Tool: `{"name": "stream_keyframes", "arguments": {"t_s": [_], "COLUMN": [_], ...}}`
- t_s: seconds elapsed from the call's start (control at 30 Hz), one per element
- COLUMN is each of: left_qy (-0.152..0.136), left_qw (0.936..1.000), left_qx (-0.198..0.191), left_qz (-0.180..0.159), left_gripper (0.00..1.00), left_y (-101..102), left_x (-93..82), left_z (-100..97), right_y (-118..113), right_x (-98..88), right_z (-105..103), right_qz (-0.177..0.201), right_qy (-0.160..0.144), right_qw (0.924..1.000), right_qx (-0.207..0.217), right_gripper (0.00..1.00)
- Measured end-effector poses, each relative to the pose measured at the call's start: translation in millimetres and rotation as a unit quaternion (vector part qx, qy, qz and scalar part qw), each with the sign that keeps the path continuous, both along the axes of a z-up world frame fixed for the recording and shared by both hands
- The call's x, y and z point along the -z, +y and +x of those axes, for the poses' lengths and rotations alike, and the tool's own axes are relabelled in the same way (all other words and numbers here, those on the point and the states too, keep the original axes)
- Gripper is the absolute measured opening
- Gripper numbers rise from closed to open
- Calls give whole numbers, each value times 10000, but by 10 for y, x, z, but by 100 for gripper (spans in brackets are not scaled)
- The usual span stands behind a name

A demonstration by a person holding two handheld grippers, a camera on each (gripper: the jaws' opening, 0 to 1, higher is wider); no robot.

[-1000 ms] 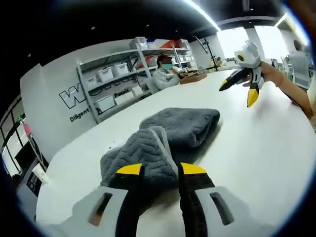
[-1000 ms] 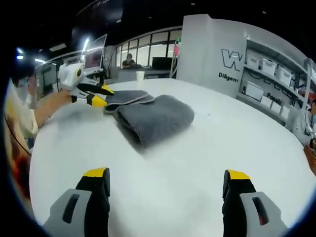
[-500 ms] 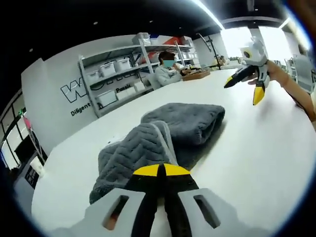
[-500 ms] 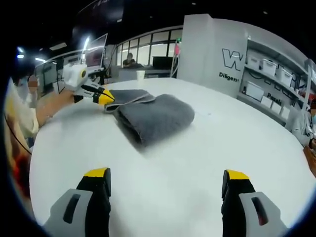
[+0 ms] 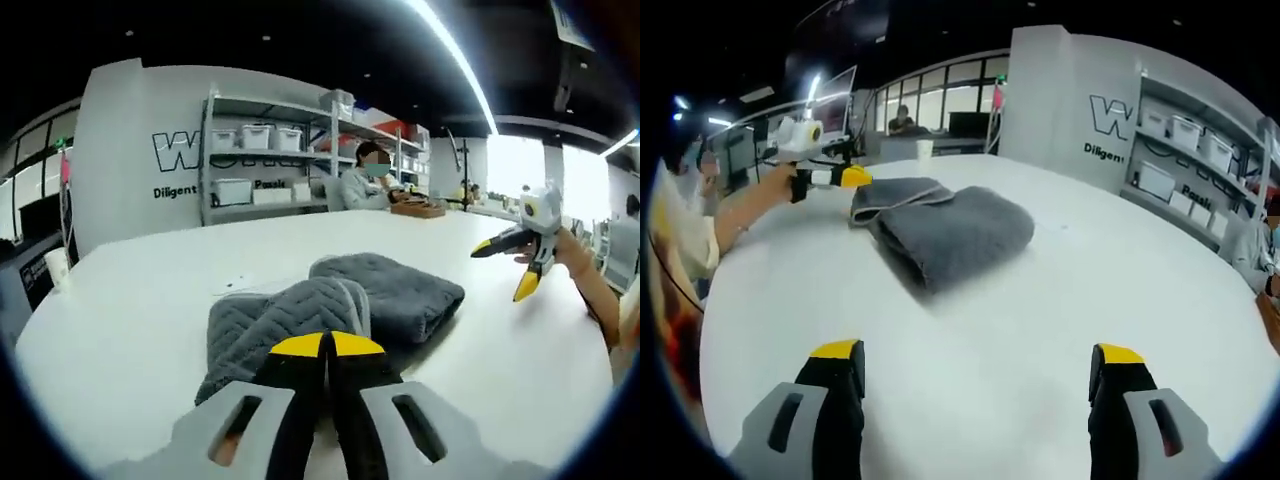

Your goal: Open the folded towel by lifting each exposed corner and separating the folded layers until the towel lies flat within the target outline without major curled edges

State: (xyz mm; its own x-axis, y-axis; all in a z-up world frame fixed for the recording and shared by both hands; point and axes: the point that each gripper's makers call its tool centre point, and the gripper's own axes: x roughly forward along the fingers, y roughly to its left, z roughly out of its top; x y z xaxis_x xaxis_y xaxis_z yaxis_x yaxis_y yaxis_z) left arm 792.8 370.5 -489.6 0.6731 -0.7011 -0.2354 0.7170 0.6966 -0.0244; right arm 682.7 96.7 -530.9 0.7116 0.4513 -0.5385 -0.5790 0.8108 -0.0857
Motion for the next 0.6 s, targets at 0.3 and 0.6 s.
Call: {"name": "stream_keyframes", "arguments": {"t_s": [0.3, 0.6], "left_qy": [-99, -243], "left_qw": [9987, 9994], "left_qx": [-415, -197], "left_qz": [-278, 164], "left_gripper": [0, 1], "left_y": [275, 296], "left_x": [-213, -109], "left_z": [137, -37], "right_y": [-5, -3], "right_x": [27, 44], "right_z": [0, -4], "right_qz": [-28, -47], "right_qy": [42, 73], "right_qw": [10000, 10000], "right_qx": [6, -1], "right_gripper": [92, 92]}}
